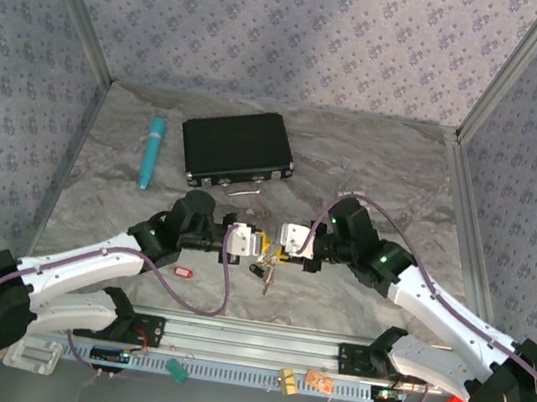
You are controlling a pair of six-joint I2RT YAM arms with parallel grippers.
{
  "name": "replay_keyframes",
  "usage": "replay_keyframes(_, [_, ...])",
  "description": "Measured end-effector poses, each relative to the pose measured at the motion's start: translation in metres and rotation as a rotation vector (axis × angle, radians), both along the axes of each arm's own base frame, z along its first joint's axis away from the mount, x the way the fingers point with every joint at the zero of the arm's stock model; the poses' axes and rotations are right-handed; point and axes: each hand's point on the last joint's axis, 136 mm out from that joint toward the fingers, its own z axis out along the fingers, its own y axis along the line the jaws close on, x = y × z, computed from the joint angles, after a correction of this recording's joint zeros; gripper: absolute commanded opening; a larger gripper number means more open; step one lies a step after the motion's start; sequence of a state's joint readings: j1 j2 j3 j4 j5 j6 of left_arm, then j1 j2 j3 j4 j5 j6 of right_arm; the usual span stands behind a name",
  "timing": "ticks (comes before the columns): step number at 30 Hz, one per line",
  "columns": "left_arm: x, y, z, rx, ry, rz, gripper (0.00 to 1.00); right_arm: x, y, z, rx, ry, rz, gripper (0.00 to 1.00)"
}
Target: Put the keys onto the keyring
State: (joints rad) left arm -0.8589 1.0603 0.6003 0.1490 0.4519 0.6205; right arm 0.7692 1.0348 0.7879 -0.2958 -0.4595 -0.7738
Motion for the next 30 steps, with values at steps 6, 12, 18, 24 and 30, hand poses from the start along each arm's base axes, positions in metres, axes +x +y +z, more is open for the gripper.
replay_keyframes(6, [-0.001,0.001,-0.004,0.013,0.011,0.0,0.0,-0.001,0.005,-0.004,-0.006,0.005,0.008,0.13])
replay_keyframes(12, [-0.001,0.002,-0.004,0.016,0.016,0.005,0.0,0.001,0.006,-0.003,-0.002,0.007,-0.006,0.0])
replay_keyframes(18, [0.003,0.006,0.01,-0.061,0.04,0.059,0.48,0.003,0.008,-0.001,0.029,0.018,-0.015,0.0])
replay_keyframes(24, [-0.002,0.027,0.013,-0.193,0.111,0.126,0.48,0.004,0.0,-0.011,0.085,0.11,-0.037,0.0])
replay_keyframes(30, [-0.01,0.032,0.006,-0.228,0.185,0.119,0.41,-0.003,0.001,-0.005,0.151,0.168,0.0,0.0])
